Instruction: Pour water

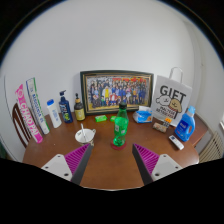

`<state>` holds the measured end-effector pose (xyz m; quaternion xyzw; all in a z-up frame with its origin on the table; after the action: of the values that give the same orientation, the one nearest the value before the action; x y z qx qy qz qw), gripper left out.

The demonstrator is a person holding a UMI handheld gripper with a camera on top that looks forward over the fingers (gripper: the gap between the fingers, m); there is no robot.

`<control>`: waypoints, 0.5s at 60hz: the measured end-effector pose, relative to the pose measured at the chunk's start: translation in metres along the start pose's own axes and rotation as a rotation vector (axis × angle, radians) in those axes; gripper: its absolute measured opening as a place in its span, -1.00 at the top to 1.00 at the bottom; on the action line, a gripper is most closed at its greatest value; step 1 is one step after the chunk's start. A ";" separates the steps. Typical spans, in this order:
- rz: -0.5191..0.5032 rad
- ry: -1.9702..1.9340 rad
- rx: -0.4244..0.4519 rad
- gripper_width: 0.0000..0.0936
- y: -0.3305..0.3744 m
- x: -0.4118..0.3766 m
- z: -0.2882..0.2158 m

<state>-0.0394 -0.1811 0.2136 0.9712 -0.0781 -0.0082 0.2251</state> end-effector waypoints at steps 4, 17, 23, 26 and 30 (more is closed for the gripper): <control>0.011 0.014 -0.010 -0.82 0.032 -0.007 0.004; 0.056 0.044 -0.020 -0.82 0.097 -0.013 0.026; 0.067 0.054 -0.042 -0.82 0.111 -0.010 0.039; 0.069 0.057 -0.043 -0.83 0.115 -0.010 0.043; 0.065 0.060 -0.044 -0.82 0.120 -0.009 0.044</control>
<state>-0.0688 -0.3052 0.2269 0.9628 -0.1025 0.0265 0.2488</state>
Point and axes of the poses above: the point between the fingertips, and its own axes, seen from behind it with the camera up: x to the right, z down, y backward, against the way the camera looks, the point moved 1 cm from there along y, backward, against the way the camera looks, and after that the axes turned 5 degrees about x, right-handed, at the moved point
